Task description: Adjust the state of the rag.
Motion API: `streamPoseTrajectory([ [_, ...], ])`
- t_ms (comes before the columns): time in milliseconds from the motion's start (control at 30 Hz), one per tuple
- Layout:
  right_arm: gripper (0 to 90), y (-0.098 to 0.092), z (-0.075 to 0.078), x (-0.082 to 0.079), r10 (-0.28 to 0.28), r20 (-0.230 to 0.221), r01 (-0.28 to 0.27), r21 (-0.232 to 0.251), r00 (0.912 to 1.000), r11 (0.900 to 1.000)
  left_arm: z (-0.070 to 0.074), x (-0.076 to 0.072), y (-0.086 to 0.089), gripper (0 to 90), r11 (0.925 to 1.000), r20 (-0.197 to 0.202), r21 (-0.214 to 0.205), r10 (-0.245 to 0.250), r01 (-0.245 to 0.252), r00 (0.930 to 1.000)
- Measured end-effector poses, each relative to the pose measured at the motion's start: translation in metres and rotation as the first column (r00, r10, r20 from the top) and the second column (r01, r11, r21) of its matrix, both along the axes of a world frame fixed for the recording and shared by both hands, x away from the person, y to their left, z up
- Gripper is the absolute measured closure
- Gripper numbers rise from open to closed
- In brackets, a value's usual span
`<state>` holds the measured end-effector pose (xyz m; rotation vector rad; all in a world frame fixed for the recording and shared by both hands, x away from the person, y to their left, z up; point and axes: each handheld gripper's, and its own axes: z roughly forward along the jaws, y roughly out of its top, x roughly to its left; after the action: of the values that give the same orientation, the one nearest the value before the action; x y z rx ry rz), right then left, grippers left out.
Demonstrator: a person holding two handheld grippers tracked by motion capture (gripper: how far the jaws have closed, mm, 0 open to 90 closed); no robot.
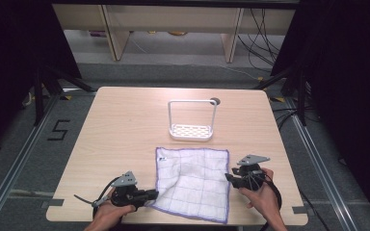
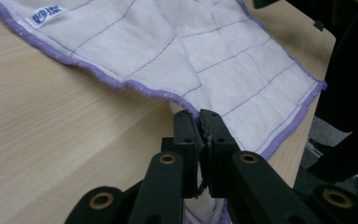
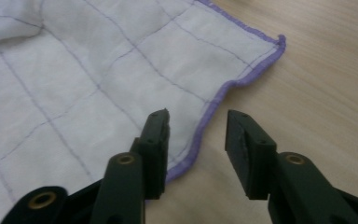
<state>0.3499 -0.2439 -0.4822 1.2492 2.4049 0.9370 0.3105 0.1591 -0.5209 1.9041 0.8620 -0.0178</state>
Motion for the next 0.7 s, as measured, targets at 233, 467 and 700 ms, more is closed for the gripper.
streamPoseTrajectory([
  [233,50.0,0.017,0.008,-0.044,0.065,-0.004,-0.065,0.000,0.9979,0.9979,0.000,0.002,0.002,78.8,0.9992,0.008,0.008,0.040,-0.040,0.9992],
  [467,50.4,0.028,0.003,-0.068,0.141,-0.033,-0.140,0.037,0.9895,0.9895,0.012,-0.009,0.004,45.2,0.9966,0.025,0.037,0.074,-0.074,0.9970],
  [700,47.3,0.035,-0.010,-0.068,0.179,-0.057,-0.178,0.023,0.9823,0.9838,0.012,-0.019,0.003,40.9,0.9899,0.090,0.124,0.057,-0.068,0.9943],
])
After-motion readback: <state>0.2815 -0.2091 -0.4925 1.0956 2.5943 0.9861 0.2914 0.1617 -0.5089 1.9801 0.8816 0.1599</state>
